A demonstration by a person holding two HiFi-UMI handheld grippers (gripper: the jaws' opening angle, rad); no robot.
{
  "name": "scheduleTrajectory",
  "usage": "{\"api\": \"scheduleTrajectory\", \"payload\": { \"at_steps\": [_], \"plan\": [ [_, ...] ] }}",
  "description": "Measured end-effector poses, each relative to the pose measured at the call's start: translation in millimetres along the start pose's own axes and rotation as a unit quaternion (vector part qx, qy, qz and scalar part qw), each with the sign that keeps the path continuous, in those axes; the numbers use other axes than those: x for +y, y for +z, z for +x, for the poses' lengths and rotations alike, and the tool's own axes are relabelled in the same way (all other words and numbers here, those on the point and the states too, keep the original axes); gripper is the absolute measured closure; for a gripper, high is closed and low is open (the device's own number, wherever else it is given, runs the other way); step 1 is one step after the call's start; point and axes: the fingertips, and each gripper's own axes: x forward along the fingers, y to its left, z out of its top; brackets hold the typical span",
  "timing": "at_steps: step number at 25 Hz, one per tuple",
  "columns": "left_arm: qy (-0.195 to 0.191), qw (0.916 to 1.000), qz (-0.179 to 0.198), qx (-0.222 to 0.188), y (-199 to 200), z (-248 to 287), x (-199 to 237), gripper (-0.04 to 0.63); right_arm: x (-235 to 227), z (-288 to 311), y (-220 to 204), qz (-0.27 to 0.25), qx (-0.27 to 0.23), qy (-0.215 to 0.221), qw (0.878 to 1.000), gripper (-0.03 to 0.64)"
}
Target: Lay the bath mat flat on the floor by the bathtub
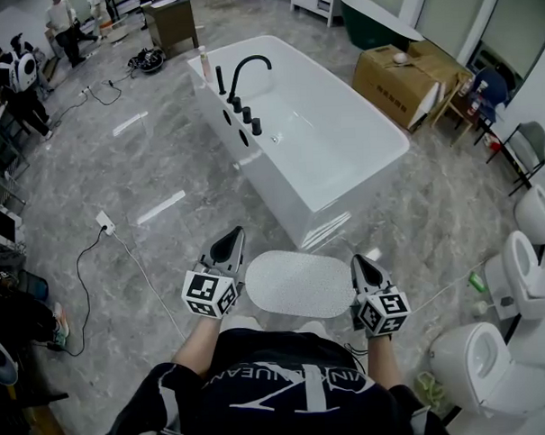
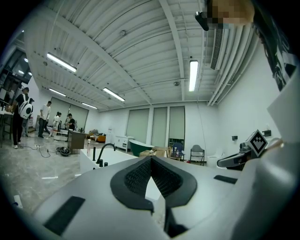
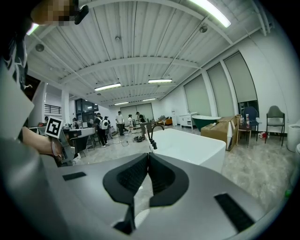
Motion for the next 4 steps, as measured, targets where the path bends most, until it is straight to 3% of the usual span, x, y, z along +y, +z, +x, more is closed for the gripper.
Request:
{"api": "scheduleTrajectory", "payload": {
  "at_steps": [4],
  "plan": [
    [0.001,1.0000,-0.003,0.002,-1.2,0.0,-1.4,0.581,0.8,-0.8,4.0,0.008,0.001,-0.004,1.000,0.591]
  ]
}}
